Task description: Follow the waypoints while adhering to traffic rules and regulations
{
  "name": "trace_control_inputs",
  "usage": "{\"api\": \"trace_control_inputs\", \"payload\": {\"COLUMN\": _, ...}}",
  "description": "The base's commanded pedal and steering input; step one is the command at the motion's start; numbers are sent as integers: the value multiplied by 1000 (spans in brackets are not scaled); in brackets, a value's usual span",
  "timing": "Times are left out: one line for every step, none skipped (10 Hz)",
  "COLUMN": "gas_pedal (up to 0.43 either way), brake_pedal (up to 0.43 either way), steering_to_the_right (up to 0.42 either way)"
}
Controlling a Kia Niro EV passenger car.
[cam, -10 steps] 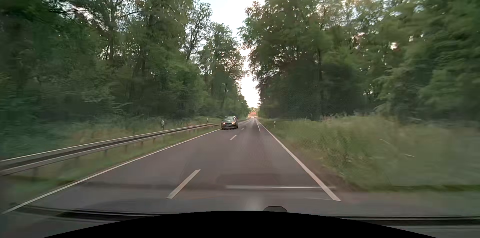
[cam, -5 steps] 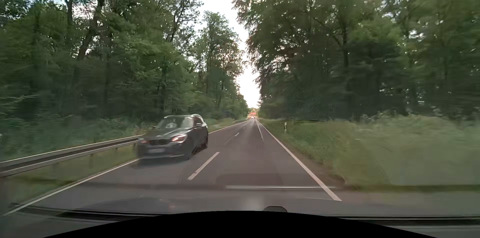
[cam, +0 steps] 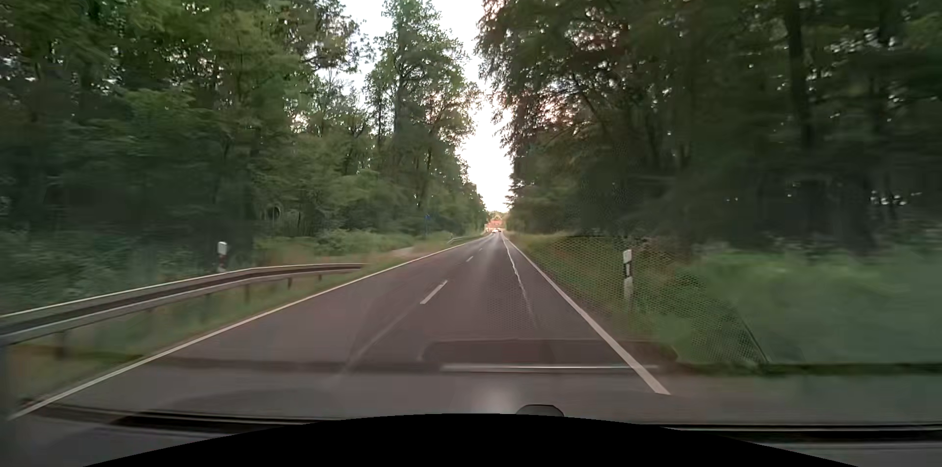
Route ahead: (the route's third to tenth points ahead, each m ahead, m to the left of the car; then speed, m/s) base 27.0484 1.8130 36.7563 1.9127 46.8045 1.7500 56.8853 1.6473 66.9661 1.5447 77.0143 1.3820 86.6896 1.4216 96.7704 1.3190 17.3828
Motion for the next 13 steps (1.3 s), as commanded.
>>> {"api": "trace_control_inputs", "payload": {"gas_pedal": 0, "brake_pedal": 0, "steering_to_the_right": -4}}
{"api": "trace_control_inputs", "payload": {"gas_pedal": 0, "brake_pedal": 0, "steering_to_the_right": -4}}
{"api": "trace_control_inputs", "payload": {"gas_pedal": 0, "brake_pedal": 0, "steering_to_the_right": -4}}
{"api": "trace_control_inputs", "payload": {"gas_pedal": 0, "brake_pedal": 0, "steering_to_the_right": -4}}
{"api": "trace_control_inputs", "payload": {"gas_pedal": 0, "brake_pedal": 0, "steering_to_the_right": -4}}
{"api": "trace_control_inputs", "payload": {"gas_pedal": 0, "brake_pedal": 0, "steering_to_the_right": -4}}
{"api": "trace_control_inputs", "payload": {"gas_pedal": 0, "brake_pedal": 0, "steering_to_the_right": -4}}
{"api": "trace_control_inputs", "payload": {"gas_pedal": 0, "brake_pedal": 0, "steering_to_the_right": -4}}
{"api": "trace_control_inputs", "payload": {"gas_pedal": 0, "brake_pedal": 0, "steering_to_the_right": -4}}
{"api": "trace_control_inputs", "payload": {"gas_pedal": 0, "brake_pedal": 0, "steering_to_the_right": -4}}
{"api": "trace_control_inputs", "payload": {"gas_pedal": 0, "brake_pedal": 0, "steering_to_the_right": -4}}
{"api": "trace_control_inputs", "payload": {"gas_pedal": 0, "brake_pedal": 0, "steering_to_the_right": -4}}
{"api": "trace_control_inputs", "payload": {"gas_pedal": 0, "brake_pedal": 0, "steering_to_the_right": -5}}
